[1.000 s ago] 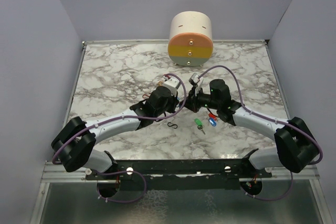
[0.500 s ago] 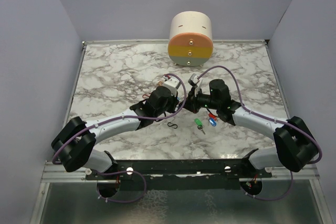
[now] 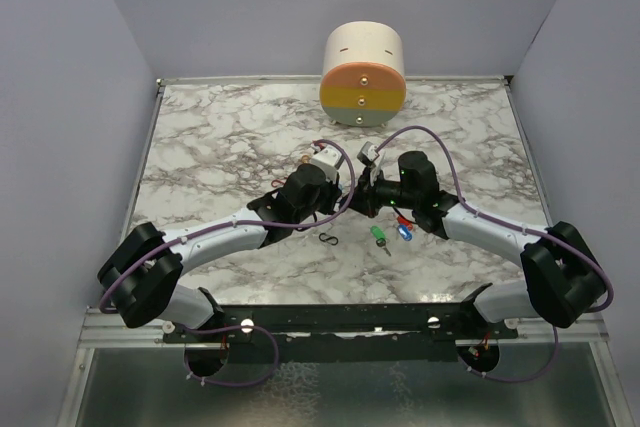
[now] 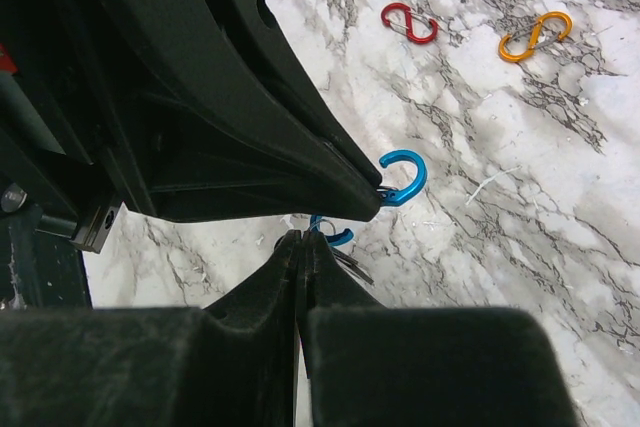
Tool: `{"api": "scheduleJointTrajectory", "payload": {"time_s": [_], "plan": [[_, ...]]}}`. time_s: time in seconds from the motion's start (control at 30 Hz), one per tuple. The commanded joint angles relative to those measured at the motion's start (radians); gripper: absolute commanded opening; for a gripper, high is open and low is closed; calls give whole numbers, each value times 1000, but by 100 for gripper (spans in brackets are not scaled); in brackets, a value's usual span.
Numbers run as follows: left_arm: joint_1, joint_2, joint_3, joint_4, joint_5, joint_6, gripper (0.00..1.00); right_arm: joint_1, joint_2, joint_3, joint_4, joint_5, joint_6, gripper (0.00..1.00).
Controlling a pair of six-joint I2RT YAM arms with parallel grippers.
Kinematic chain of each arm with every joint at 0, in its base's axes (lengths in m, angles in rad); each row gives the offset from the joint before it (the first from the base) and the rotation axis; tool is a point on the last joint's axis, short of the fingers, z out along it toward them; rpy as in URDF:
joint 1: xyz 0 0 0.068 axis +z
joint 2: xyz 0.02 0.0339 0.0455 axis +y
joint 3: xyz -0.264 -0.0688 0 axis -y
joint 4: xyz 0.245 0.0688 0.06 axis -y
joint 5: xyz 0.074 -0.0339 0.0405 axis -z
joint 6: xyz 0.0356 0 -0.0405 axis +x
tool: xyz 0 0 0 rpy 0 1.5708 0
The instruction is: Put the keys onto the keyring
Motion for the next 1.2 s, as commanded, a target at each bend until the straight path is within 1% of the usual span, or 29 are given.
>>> {"api": "scheduleJointTrajectory", "payload": {"time_s": [0.0,0.4,0.43,0.53,0.57,0.6,0.77,0.87,0.93,0.97,1.07,1.13,1.17], "plan": [[1,10,10,33,-3,-8,0,-6,-2,13,-2,-28,-19,1],[1,21,25,28,-33,-28,0,-6,-3,9,-17,-25,-20,1],[1,21,27,26,-39,-30,3,-6,-5,9,-20,-25,-19,1],[0,19,33,23,-59,-37,26,-6,-11,6,-27,-23,-16,1],[0,20,34,23,-67,-40,35,-6,-12,4,-28,-22,-15,1],[0,18,36,23,-73,-41,41,-6,-16,4,-28,-23,-14,1],[0,16,49,16,-110,-49,62,-6,-26,-2,-33,-14,-7,1],[1,7,52,2,-145,-54,68,-7,-35,-5,-39,5,-2,1],[1,-9,41,-4,-169,-62,69,-7,-41,-4,-44,20,0,1],[0,-18,35,-3,-179,-64,69,-6,-44,-4,-47,33,3,1],[3,-51,4,-6,-206,-69,74,-6,-41,9,-63,100,16,1],[2,-71,-17,-10,-219,-72,81,-10,-32,22,-77,157,31,1],[2,-82,-31,-11,-227,-74,87,-14,-26,32,-87,190,41,1]]}}
